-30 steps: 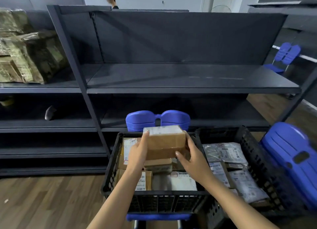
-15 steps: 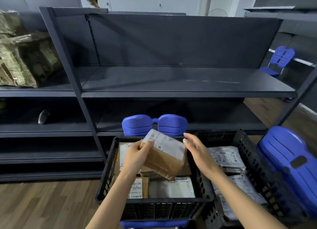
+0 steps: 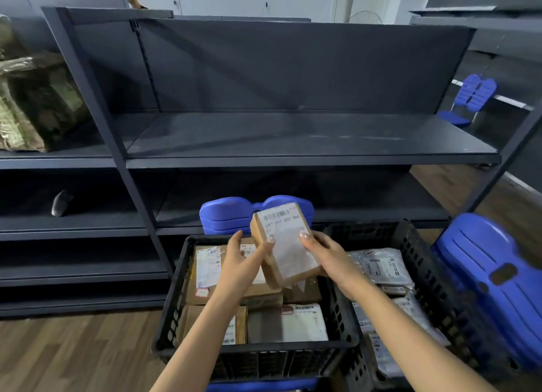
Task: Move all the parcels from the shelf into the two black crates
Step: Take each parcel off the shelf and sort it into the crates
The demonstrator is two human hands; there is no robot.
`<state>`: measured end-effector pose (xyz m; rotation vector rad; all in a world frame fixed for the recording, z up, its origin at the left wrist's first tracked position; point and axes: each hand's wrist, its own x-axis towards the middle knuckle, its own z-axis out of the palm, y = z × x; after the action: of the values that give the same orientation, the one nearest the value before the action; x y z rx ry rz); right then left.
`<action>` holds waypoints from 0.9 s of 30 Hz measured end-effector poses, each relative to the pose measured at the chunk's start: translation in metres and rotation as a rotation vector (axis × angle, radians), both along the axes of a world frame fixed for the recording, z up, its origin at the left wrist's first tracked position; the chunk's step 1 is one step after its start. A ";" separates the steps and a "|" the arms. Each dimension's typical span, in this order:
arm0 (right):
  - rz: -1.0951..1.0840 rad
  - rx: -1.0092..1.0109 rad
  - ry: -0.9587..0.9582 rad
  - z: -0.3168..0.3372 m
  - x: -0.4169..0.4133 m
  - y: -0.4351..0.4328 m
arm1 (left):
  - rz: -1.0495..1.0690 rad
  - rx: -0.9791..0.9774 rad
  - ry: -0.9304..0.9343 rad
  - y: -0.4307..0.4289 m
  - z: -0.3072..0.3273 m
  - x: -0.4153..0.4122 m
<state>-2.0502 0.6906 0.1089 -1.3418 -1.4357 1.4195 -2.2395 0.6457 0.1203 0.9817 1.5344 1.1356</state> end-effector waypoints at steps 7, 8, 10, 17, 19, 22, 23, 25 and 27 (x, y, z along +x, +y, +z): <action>-0.141 0.034 0.020 -0.001 -0.006 -0.006 | -0.086 0.065 -0.108 0.002 -0.016 0.021; -0.160 0.053 0.010 -0.001 -0.004 -0.007 | -0.089 0.074 -0.120 0.003 -0.017 0.021; -0.208 0.108 -0.038 -0.001 0.001 -0.010 | -0.083 0.085 -0.144 0.005 -0.021 0.021; -0.178 0.102 -0.193 -0.025 0.003 -0.024 | -0.048 0.066 -0.148 0.012 -0.034 0.034; -0.206 0.090 -0.211 -0.032 0.002 -0.027 | -0.065 0.057 -0.103 0.013 -0.038 0.035; -0.260 0.077 -0.190 -0.041 0.001 -0.033 | -0.105 0.051 -0.011 0.014 -0.046 0.036; -0.277 0.073 -0.190 -0.044 0.001 -0.034 | -0.121 0.056 0.014 0.014 -0.049 0.036; -0.292 0.068 -0.193 -0.049 0.001 -0.036 | -0.143 0.055 0.051 0.015 -0.054 0.037; -0.301 0.066 -0.181 -0.054 0.002 -0.038 | -0.146 0.031 0.069 0.015 -0.057 0.038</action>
<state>-2.0478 0.6528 0.0550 -1.6001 -1.3126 1.0710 -2.2014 0.6610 0.0634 1.1451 1.4776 1.0351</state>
